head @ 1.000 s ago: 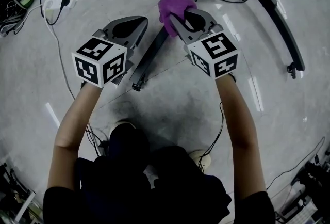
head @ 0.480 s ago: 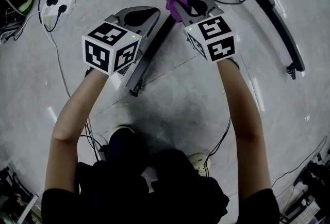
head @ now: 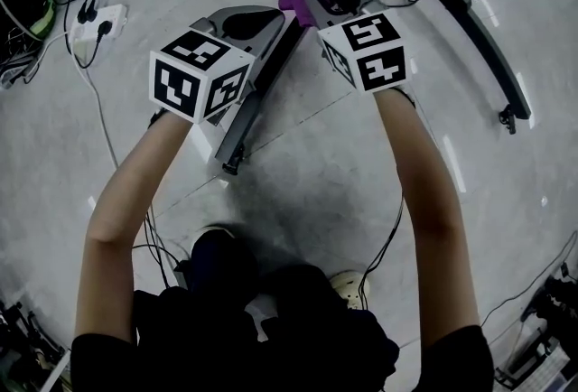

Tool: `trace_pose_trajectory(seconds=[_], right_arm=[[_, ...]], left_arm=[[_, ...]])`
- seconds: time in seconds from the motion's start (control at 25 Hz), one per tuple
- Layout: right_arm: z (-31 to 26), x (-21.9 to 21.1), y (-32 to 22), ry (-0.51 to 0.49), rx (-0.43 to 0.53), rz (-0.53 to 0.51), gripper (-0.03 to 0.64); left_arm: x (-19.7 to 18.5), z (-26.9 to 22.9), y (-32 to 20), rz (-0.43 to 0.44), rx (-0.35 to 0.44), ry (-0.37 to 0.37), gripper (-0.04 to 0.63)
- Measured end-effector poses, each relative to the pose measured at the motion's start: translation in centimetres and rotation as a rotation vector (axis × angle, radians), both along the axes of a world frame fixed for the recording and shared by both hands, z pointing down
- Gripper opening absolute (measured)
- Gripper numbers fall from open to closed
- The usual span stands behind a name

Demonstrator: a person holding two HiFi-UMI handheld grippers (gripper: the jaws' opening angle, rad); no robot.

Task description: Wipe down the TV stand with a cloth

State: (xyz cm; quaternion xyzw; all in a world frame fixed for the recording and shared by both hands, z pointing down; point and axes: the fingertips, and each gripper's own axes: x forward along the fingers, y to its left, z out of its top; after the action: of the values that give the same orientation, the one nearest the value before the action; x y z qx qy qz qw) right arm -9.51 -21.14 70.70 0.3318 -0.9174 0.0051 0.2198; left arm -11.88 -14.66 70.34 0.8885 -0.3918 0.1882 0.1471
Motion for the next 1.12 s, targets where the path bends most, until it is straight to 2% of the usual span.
trace_pose_trajectory(seconds=[0.28, 0.4, 0.52, 0.6, 0.76, 1.12], right_arm=[[-0.6, 0.1, -1.9, -0.032, -0.053, 0.006, 0.074], [-1.3, 0.6, -2.7, -0.094, -0.075, 0.063, 0.074], [-2.4, 2.0, -4.6, -0.128, -0.050, 0.157, 0.074], [-2.6, 2.8, -5.8, -0.093, -0.020, 0.193, 0.074], [-2.0, 2.7, -6.1, 0.026, 0.052, 0.152, 0.074], [-1.6, 4.3, -5.8, 0.049, 0.057, 0.152, 0.074]], left_arm=[[0.7, -0.6, -0.8, 0.005, 0.013, -0.007, 0.006], [0.9, -0.7, -0.9, 0.006, 0.013, -0.004, 0.006], [0.8, -0.6, -0.9, 0.006, 0.012, -0.005, 0.006], [0.7, -0.4, -0.8, 0.006, 0.010, -0.008, 0.006], [0.7, -0.1, -0.8, 0.008, 0.007, -0.015, 0.006], [1.5, -0.1, -0.4, 0.021, 0.018, -0.028, 0.006]])
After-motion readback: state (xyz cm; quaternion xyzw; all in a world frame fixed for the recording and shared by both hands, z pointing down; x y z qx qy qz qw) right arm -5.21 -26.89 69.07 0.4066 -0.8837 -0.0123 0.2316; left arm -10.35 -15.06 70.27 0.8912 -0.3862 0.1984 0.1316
